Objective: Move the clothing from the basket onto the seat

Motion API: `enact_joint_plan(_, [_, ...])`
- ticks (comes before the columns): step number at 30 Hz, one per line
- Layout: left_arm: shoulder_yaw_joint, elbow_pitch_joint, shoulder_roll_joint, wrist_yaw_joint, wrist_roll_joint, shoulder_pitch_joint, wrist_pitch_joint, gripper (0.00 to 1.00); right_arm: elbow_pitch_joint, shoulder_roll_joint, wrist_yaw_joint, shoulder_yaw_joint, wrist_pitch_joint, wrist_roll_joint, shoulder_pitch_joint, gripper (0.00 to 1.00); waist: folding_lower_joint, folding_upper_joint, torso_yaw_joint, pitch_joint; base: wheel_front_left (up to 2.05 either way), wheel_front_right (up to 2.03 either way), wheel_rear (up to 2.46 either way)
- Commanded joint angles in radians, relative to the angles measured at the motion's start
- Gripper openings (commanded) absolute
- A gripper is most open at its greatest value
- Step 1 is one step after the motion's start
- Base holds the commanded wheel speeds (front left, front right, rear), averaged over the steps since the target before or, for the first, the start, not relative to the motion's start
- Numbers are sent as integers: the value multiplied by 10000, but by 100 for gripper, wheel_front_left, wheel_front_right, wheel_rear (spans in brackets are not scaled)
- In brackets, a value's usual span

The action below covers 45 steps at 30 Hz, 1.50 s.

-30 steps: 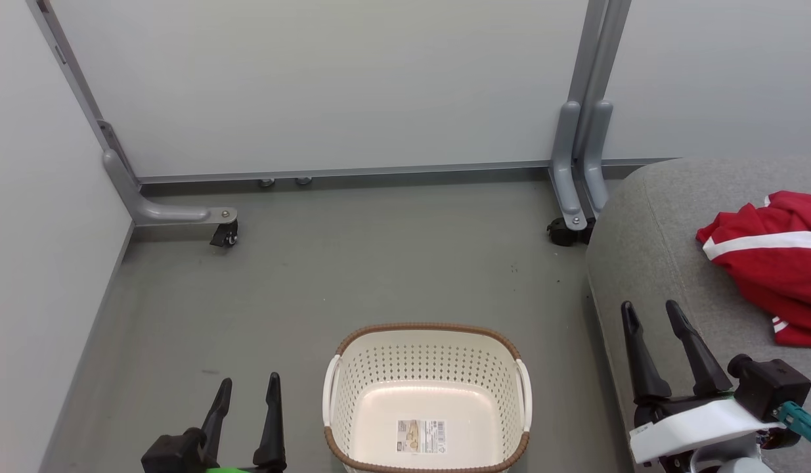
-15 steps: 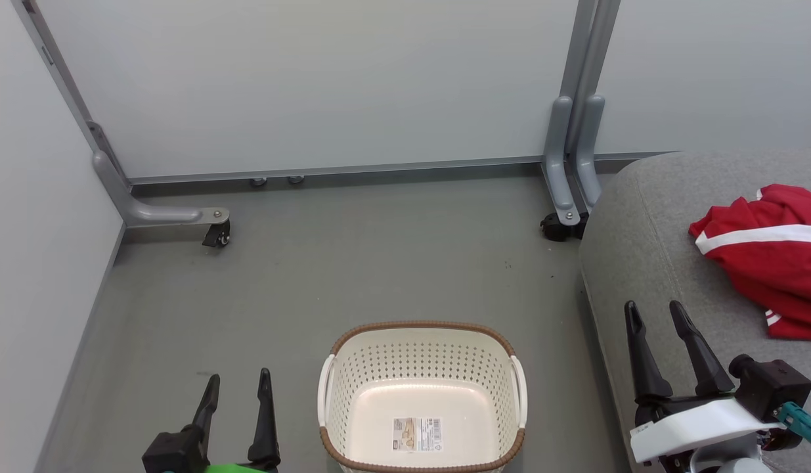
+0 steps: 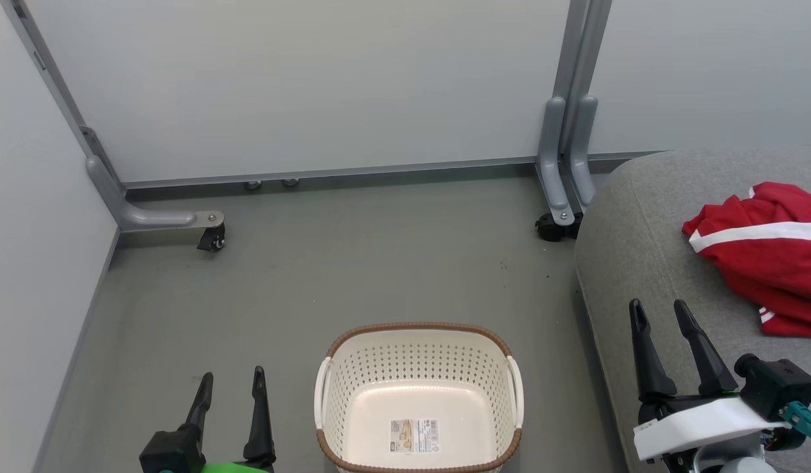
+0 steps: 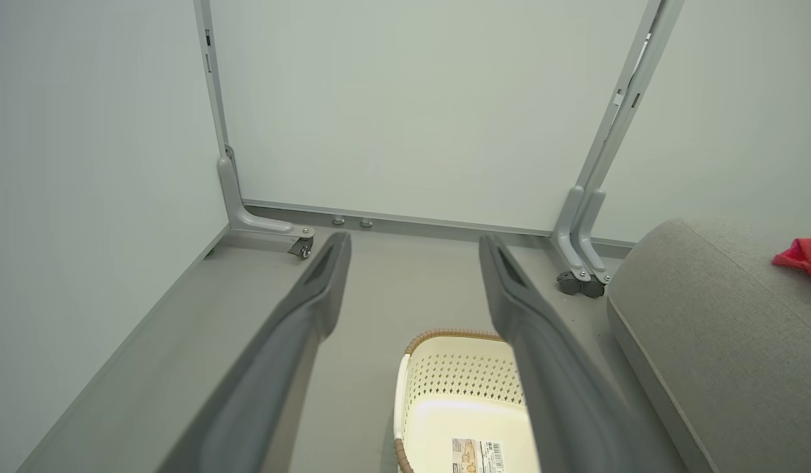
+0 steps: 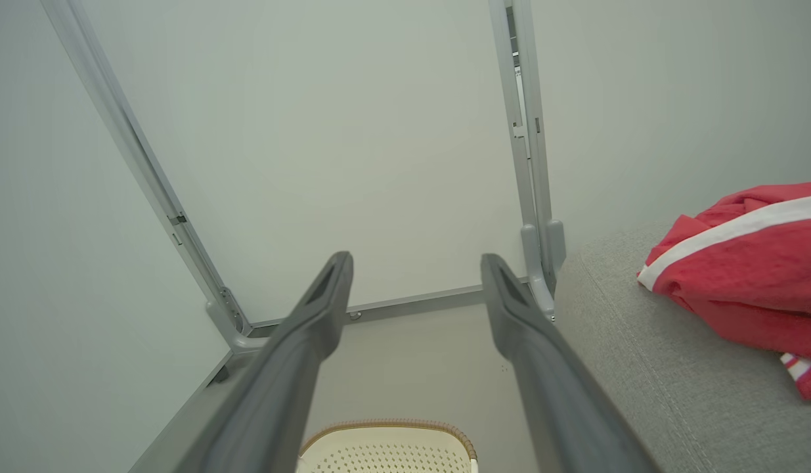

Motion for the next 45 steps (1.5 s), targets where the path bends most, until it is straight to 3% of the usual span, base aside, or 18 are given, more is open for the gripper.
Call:
enact_joint_plan(1, [18,-69,35,-96,-121,53,0,100,-38,-49,0,-6,4,24,-13,100,0,0,-2,2,0,0,0])
enact_joint_plan(17, [154,-85,36,-325,-581,183,0,100,-22,-72,0,63,4,65,-8,100,0,0,-35,15,0,0,0])
enact_joint_plan(18, [116,-50,-4,-302,-563,30,4,0,25,-35,0,71,2,11,5,0,0,0,-37,15,0,0,0])
enact_joint_plan(22, [127,272,-13,-314,-720,29,54,0,332,67,0,90,43,158,117,0,0,0,-43,23,0,0,0])
enact_joint_plan(45, [829,222,-3,-681,-4413,-591,1128,0,667,234,0,-426,1093,3660,-440,0,0,0,-161,195,0,0,0])
